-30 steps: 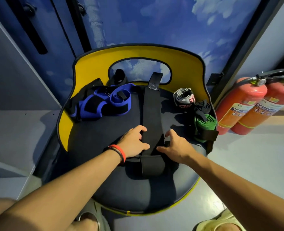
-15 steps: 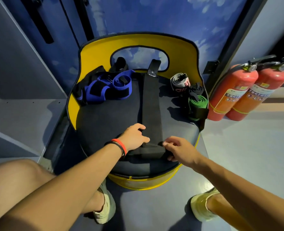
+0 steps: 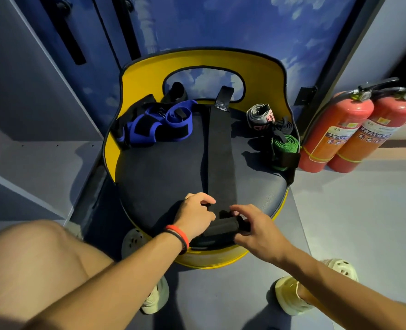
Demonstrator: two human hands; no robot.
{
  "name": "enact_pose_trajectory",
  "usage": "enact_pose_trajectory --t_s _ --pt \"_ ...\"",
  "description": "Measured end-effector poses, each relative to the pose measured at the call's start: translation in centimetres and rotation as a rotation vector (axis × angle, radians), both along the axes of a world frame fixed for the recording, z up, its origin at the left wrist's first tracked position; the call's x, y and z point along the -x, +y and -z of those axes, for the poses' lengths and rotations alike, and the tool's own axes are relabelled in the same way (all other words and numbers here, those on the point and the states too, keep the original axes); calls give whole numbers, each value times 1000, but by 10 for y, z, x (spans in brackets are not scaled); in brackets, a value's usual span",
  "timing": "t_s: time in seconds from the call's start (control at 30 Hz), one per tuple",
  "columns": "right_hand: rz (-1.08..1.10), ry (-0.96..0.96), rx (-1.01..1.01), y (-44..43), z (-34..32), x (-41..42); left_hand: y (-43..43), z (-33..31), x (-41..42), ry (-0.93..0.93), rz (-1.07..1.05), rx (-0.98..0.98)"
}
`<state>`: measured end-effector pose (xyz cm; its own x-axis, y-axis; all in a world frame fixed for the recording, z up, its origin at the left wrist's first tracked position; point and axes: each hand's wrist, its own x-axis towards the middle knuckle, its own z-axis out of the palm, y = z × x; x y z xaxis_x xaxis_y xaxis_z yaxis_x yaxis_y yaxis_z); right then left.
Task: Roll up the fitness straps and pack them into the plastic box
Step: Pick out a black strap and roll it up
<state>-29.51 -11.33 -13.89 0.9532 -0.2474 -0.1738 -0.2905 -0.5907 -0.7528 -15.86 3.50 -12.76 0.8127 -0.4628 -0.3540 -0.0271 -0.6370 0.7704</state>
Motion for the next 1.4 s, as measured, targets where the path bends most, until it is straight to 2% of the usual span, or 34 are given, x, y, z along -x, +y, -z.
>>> enact_pose_trajectory --t_s 0.07,0.13,0.33,0.47,0.6,0.8,0.93,1.13,1.33,1.4 --pt "-84 -34 197 -1 5 3 4 -1 3 -37 82 -12" --pt "-115 -56 280 -1 11 7 8 -2 6 -108 162 -47" --pt "-93 -66 206 8 18 14 20 -9 16 -244 245 -120" --pt "-102 -120 186 9 19 16 33 -24 26 -284 382 -59" --pt "-85 -169 169 10 27 15 50 -15 28 -519 655 -100" --pt "-116 -193 193 14 37 17 50 12 37 -763 649 -89" --pt "-108 -194 221 13 41 17 52 21 33 -643 562 -10" --pt "-131 -223 379 18 34 19 45 20 26 -311 349 53" --pt "-277 -237 592 7 33 22 47 21 23 -239 249 58" --pt "-292 -243 642 4 37 21 46 19 22 -251 273 29"
